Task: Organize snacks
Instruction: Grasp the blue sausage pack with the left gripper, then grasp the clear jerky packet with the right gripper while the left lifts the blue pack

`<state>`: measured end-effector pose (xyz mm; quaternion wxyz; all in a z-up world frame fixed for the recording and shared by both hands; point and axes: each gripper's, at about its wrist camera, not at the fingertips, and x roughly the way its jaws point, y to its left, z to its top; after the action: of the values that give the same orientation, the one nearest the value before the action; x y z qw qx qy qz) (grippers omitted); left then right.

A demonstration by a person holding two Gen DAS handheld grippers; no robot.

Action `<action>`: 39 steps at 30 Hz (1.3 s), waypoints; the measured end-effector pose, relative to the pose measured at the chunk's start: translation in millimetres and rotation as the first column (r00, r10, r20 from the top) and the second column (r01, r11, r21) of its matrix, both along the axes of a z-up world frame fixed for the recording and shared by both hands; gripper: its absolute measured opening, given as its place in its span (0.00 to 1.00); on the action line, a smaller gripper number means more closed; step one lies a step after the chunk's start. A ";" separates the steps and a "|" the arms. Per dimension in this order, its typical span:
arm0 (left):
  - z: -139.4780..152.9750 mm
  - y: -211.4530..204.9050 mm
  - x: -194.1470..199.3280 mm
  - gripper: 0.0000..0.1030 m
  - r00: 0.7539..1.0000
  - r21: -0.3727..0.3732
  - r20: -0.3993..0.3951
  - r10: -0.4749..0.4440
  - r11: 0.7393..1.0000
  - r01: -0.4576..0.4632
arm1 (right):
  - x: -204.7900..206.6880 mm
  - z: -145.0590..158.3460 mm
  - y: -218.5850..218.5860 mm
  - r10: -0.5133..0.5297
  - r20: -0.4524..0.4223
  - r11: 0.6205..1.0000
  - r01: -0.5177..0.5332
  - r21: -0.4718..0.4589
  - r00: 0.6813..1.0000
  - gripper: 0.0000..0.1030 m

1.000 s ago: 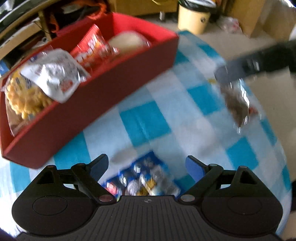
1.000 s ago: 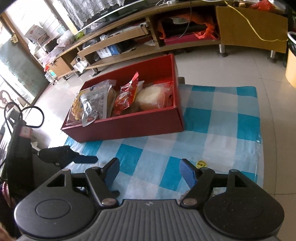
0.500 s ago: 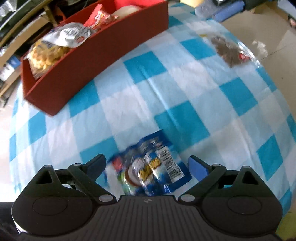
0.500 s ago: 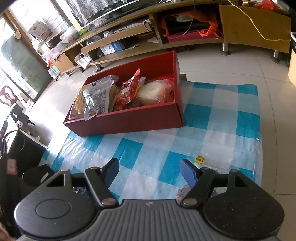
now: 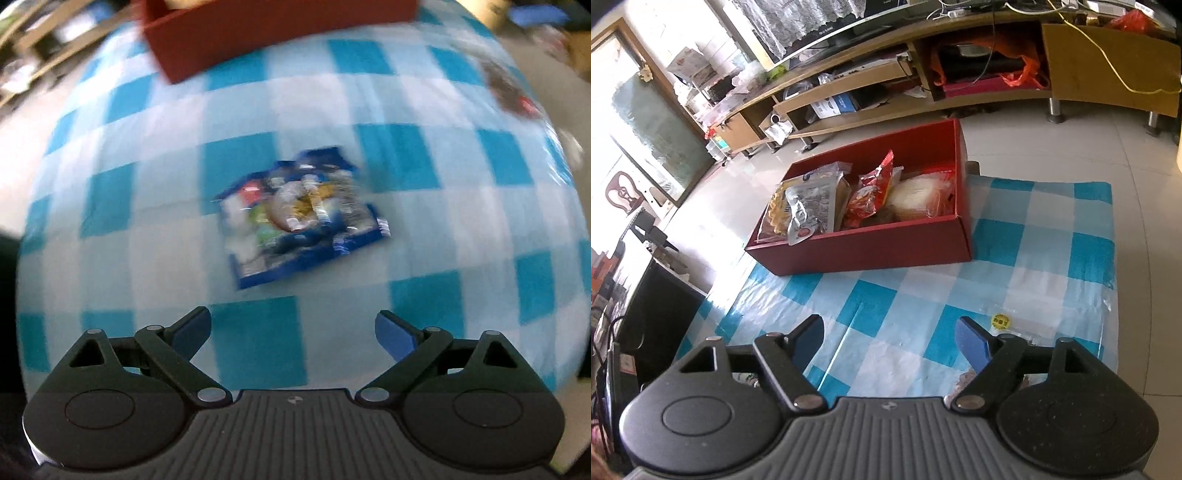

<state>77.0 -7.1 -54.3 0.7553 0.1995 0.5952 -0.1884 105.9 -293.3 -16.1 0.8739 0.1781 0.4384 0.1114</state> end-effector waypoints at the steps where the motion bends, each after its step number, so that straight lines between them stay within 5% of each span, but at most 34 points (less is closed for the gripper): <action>1: 1.7 2.4 2.1 0.95 0.999 -0.011 0.015 0.037 0.999 -0.037 | -0.3 0.2 -0.2 -0.001 0.000 1.000 0.001 -0.001 1.000 0.76; 3: 6.2 1.3 8.2 0.95 0.995 -0.029 0.063 0.081 0.996 -0.080 | -0.5 0.3 0.1 -0.002 -0.001 1.000 0.002 -0.002 1.000 0.76; 6: 14.1 -21.4 9.8 0.95 0.982 0.020 0.164 -0.094 0.996 0.091 | -0.7 0.4 0.5 -0.001 -0.001 1.000 0.001 -0.001 1.000 0.76; 8: 14.6 -42.0 3.1 0.95 0.923 0.115 0.196 -0.331 0.943 0.313 | -2.1 -0.7 0.3 0.004 -0.003 1.000 -0.004 -0.003 1.000 0.77; 11: 15.2 -59.1 -5.7 0.95 0.777 0.233 0.171 -0.606 0.791 0.566 | -2.8 -5.7 -1.8 0.003 -0.019 1.000 -0.003 -0.012 1.000 0.77; 13: 11.6 -64.9 -2.4 0.95 0.738 0.231 0.128 -0.662 0.744 0.627 | -1.9 -10.3 -4.7 -0.004 -0.034 1.000 0.003 -0.015 0.999 0.77; 16: 0.7 -66.2 6.2 0.96 0.719 0.197 0.065 -0.692 0.715 0.671 | 1.4 -17.5 -7.2 -0.009 -0.059 1.000 0.008 -0.018 0.998 0.77; 18: -0.4 -61.2 16.6 0.97 0.725 0.134 0.045 -0.687 0.723 0.677 | 4.2 -21.0 -7.0 -0.004 -0.075 1.000 0.003 -0.014 0.997 0.77; 24: -3.6 -44.7 34.9 0.91 0.814 -0.019 0.020 -0.580 0.814 0.581 | 17.3 -30.4 0.1 0.034 -0.115 0.999 -0.037 -0.020 0.993 0.77; 30: 0.5 -40.3 18.4 0.74 0.870 -0.009 0.031 -0.492 0.871 0.492 | 14.2 -35.9 -17.3 -0.019 -0.142 0.999 0.015 -0.028 0.990 0.79; 34: 1.9 -46.1 8.7 0.73 0.933 0.016 0.047 -0.357 0.934 0.357 | 2.9 -40.3 -34.5 -0.066 -0.159 0.998 0.061 -0.035 0.985 0.79; 39: 0.7 -43.5 -3.2 0.73 0.972 0.000 0.086 -0.218 0.976 0.219 | -8.7 -57.4 -53.6 -0.122 -0.219 0.993 0.120 -0.020 0.968 0.81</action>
<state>73.8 -50.6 -53.6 0.7557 0.2679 0.5358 -0.2646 97.2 -346.9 -73.4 0.8257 0.2127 0.5212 0.0359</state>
